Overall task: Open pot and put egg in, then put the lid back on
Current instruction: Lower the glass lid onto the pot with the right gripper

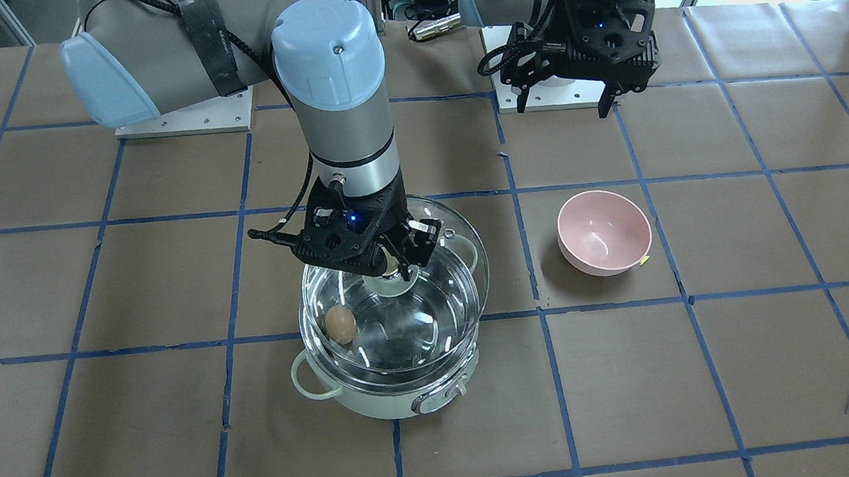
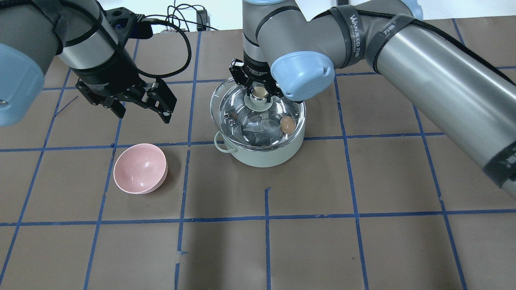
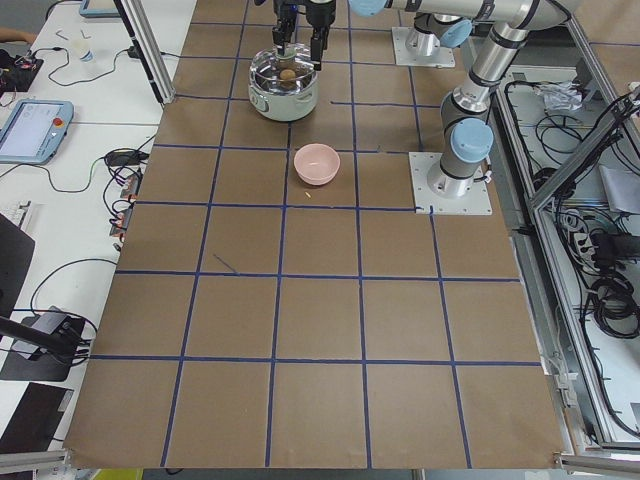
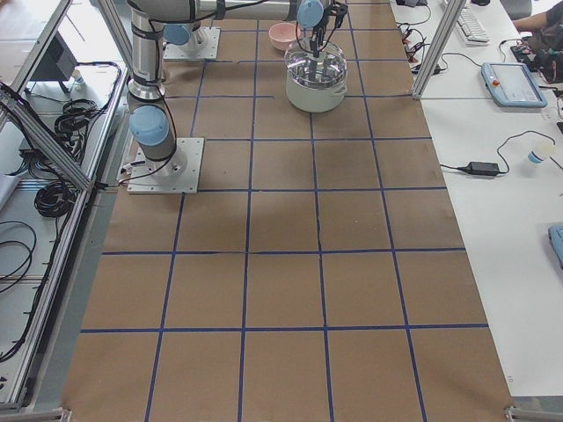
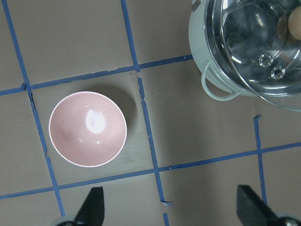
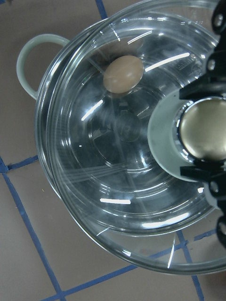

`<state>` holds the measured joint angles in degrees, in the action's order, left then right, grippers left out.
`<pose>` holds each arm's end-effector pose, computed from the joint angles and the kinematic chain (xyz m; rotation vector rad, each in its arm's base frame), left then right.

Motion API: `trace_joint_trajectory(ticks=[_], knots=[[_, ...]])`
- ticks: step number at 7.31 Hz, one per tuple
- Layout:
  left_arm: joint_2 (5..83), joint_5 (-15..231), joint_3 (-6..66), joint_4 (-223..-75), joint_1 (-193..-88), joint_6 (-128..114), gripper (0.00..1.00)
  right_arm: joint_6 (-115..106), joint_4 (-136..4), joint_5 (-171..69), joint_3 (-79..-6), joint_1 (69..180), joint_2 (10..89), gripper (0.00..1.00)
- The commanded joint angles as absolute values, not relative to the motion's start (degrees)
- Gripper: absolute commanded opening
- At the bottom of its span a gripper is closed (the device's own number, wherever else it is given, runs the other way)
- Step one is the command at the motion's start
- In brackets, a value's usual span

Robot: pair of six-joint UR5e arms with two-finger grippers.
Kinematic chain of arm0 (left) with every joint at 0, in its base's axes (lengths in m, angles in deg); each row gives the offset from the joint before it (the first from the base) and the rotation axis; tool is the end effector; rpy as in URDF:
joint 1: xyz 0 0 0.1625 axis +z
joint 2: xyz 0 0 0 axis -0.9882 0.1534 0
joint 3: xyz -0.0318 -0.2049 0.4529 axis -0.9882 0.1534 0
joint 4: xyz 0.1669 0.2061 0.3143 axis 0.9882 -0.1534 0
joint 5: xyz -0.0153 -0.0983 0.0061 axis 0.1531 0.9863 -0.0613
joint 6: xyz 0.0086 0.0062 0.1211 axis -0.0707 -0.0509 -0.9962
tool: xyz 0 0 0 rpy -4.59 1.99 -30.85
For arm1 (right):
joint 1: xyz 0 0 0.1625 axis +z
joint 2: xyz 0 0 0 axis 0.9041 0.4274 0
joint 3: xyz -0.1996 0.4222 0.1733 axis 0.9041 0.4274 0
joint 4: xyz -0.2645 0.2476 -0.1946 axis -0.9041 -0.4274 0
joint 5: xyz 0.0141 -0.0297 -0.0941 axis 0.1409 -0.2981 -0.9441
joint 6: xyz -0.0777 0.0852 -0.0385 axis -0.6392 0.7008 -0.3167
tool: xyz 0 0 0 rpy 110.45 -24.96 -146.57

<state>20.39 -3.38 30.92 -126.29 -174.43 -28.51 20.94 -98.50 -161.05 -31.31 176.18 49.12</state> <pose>-0.1589 -0.4410 0.5533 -0.2714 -3.1260 -0.0304 0.3744 -0.5713 0.4385 0.5306 2.9865 -0.1207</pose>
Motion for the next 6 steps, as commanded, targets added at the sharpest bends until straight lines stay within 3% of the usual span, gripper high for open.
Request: trace_joint_trajectory(ticks=[1, 6], knots=[[20.4, -3.4, 30.9, -126.2, -174.4, -28.6, 1.0, 20.1, -98.5, -160.9, -31.4, 176.5, 48.5, 0.39], [20.4, -3.3, 30.9, -125.8, -174.3, -28.7, 1.0, 16.4, -98.7, -161.5, -31.9, 176.4, 47.9, 0.39]])
